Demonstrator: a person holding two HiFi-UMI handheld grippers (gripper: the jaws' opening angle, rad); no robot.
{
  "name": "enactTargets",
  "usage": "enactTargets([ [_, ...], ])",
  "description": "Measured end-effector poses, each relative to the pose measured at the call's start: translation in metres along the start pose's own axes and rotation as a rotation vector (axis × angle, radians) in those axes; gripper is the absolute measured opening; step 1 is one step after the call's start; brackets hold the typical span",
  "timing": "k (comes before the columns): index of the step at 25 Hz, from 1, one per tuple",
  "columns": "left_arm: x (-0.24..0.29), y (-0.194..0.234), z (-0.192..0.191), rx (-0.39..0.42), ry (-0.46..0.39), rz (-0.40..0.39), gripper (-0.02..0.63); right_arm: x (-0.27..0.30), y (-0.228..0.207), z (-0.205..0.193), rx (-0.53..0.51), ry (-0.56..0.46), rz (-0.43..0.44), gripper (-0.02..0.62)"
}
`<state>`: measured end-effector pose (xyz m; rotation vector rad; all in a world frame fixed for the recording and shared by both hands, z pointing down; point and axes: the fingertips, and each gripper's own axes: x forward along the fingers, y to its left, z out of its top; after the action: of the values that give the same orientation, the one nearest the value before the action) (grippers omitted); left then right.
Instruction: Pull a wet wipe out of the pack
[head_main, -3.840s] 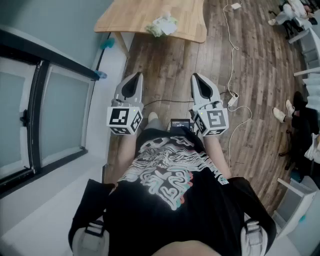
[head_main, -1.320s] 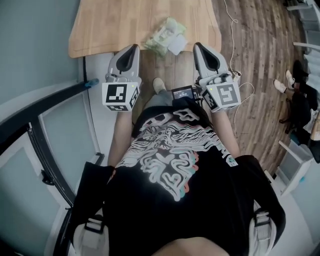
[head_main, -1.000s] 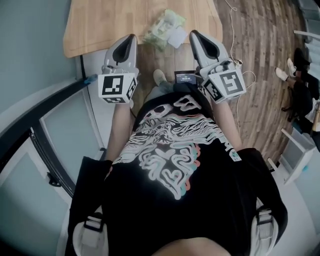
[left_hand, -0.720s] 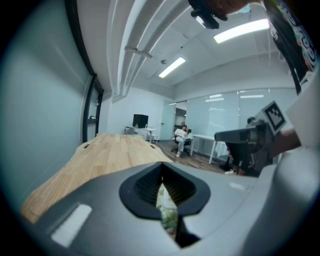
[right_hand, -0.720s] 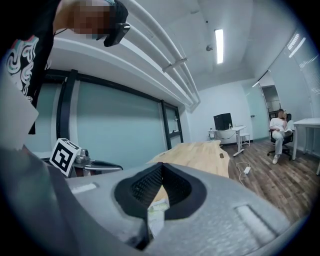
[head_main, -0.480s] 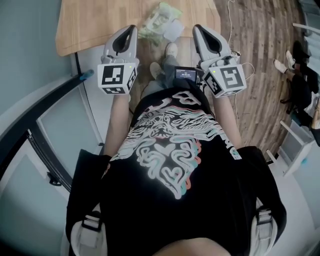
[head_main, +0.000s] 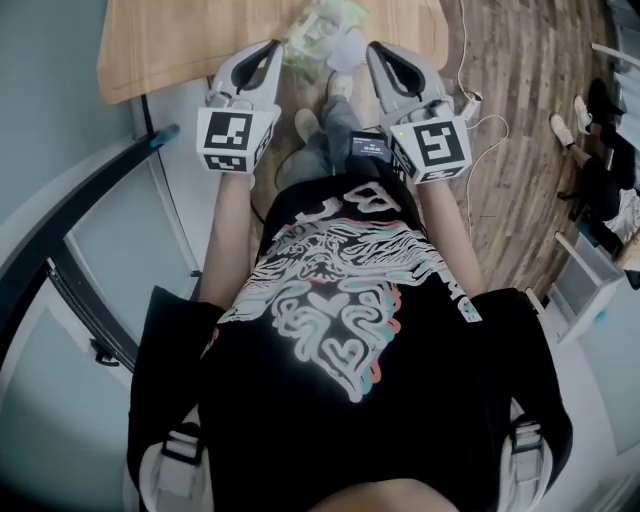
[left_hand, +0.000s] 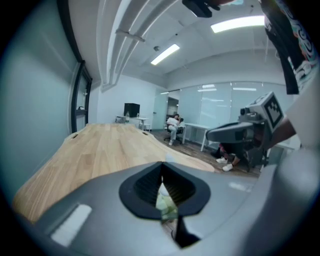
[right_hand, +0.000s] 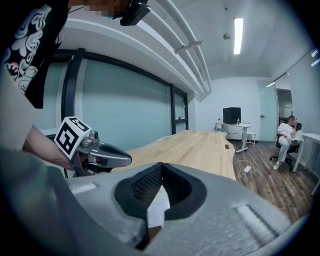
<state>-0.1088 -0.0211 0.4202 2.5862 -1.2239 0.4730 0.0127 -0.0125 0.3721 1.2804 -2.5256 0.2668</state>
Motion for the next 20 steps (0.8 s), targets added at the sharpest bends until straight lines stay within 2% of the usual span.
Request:
enactTargets([
  [6, 0.022, -0.011, -0.015, 0.051, 0.085, -0.058, -0.014, 0.019, 0.01, -0.02, -0.035, 0.06, 0.048, 0.0],
  [11, 0.041, -0.017, -0.026, 0.058, 0.141, -0.106, -0.011, 0.037, 0.012, -0.03, -0.069, 0.088, 0.082, 0.0],
  [14, 0.049, -0.019, -0.031, 0.079, 0.171, -0.129, 0.012, 0.043, 0.014, -0.038, -0.073, 0.107, 0.098, 0.0],
  [16, 0.053, -0.021, -0.035, 0.133, 0.2, -0.142, 0.025, 0.045, 0.016, -0.043, -0.068, 0.12, 0.108, 0.0],
  [20, 0.058, -0.016, -0.055, 0.3, 0.305, -0.166, 0.046, 0.046, 0.017, -0.051, -0.051, 0.137, 0.128, 0.0],
])
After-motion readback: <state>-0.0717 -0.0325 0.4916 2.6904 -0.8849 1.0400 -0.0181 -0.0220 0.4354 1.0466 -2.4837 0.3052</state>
